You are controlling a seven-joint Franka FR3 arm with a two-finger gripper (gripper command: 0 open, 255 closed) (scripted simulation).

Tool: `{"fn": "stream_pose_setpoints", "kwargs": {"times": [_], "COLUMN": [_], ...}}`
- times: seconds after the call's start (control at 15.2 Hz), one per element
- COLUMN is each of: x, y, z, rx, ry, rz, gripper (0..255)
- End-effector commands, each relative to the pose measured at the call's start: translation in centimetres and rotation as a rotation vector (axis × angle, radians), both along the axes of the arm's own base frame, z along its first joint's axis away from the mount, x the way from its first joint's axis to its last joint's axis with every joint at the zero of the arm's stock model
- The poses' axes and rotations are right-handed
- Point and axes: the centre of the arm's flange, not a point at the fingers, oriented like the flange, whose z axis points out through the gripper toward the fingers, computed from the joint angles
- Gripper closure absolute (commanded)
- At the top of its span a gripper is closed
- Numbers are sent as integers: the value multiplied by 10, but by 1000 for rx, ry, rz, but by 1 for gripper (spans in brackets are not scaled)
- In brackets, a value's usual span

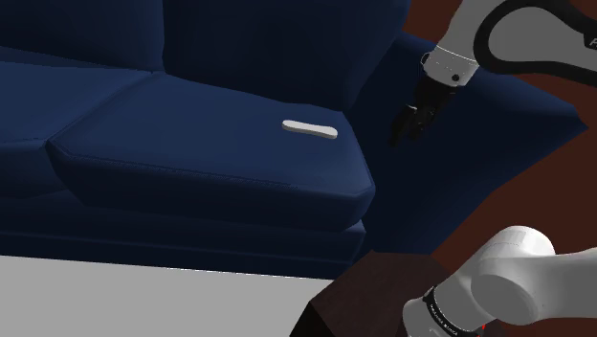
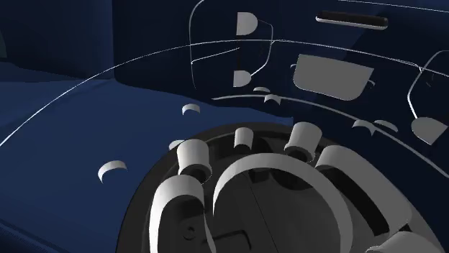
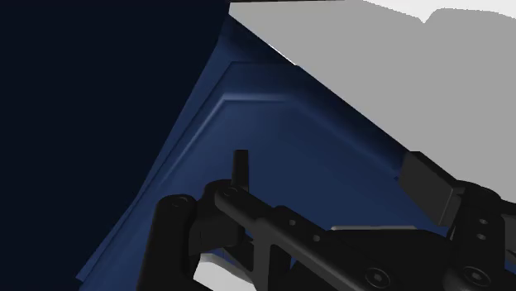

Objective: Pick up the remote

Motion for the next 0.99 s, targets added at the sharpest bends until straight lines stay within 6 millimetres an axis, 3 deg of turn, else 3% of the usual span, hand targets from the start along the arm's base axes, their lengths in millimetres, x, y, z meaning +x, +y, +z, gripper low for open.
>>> {"fn": "stream_pose_setpoints", "kwargs": {"times": [0.0, 0.46, 0.92], "x": [0, 78, 163], "y": [0, -42, -66], "z": [0, -31, -63], "rx": [0, -10, -20], "ry": [0, 10, 19], "rz": [0, 219, 438], "gripper": [0, 0, 0]}}
